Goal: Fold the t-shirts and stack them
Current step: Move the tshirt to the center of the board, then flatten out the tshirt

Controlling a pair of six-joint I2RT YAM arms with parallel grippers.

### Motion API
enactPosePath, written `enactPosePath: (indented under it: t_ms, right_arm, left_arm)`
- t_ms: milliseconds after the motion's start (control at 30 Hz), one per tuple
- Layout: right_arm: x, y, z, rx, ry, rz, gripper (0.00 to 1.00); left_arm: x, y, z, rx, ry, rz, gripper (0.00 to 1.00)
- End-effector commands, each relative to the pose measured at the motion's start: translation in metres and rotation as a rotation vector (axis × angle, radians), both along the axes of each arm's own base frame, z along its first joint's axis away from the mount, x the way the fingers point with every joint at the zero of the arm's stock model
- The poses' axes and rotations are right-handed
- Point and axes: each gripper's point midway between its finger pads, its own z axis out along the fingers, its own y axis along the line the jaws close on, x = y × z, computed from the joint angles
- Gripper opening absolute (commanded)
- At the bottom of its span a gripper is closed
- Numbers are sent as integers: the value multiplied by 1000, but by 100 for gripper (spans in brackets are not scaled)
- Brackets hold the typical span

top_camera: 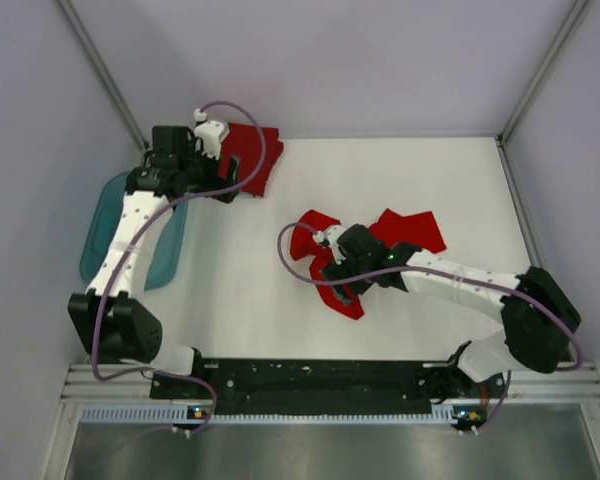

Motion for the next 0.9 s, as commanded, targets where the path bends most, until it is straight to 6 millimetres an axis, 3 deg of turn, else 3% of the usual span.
enactPosePath:
  t_ms: [0, 67, 133, 200, 233, 333, 400, 467, 567, 600, 633, 700, 767, 833, 867]
  right_arm:
    - [41, 19, 4, -100, -85, -61, 67]
    - [48, 21, -2, -162, -75, -64, 57]
    - [51, 30, -2, -168, -77, -51, 40]
    - [49, 43, 3, -143, -75, -14, 9]
    - [47, 50, 6, -127, -73, 7, 0]
    - [38, 87, 41, -6, -71, 123, 0]
    - [32, 122, 89, 140, -92, 254, 0]
    - [30, 156, 164, 326, -155, 366, 0]
    - [39, 176, 275, 539, -283, 404, 0]
    - [47, 172, 327, 639, -334, 369, 0]
    - [56, 163, 362, 716, -355, 330, 0]
    - [95, 123, 410, 827, -385, 184, 0]
    - [129, 73, 439, 900, -438, 20, 0]
    - [154, 12, 452, 969, -478, -144, 0]
    - [167, -19, 448, 1010, -477, -223, 0]
  left_arm:
    - [-30, 29, 24, 27, -121, 40, 99]
    - [-44, 40, 18, 52, -118, 60, 99]
    - [-57, 47, 14, 59, -119, 70, 99]
    - [-67, 50, 11, 70, -127, 67, 99]
    - [-72, 52, 10, 77, -132, 69, 99]
    - [-79, 58, 12, 86, -142, 85, 99]
    - [-78, 62, 22, 85, -164, 118, 99]
    - [-72, 81, 44, 85, -213, 189, 99]
    - [-66, 95, 73, 84, -283, 255, 99]
    - [-65, 100, 82, 88, -303, 279, 99]
    - [-65, 105, 91, 91, -325, 302, 99]
    - [-66, 114, 109, 105, -375, 341, 99]
    - [-67, 115, 125, 116, -422, 339, 99]
    - [-67, 109, 135, 102, -452, 307, 99]
    - [-66, 104, 137, 88, -457, 279, 99]
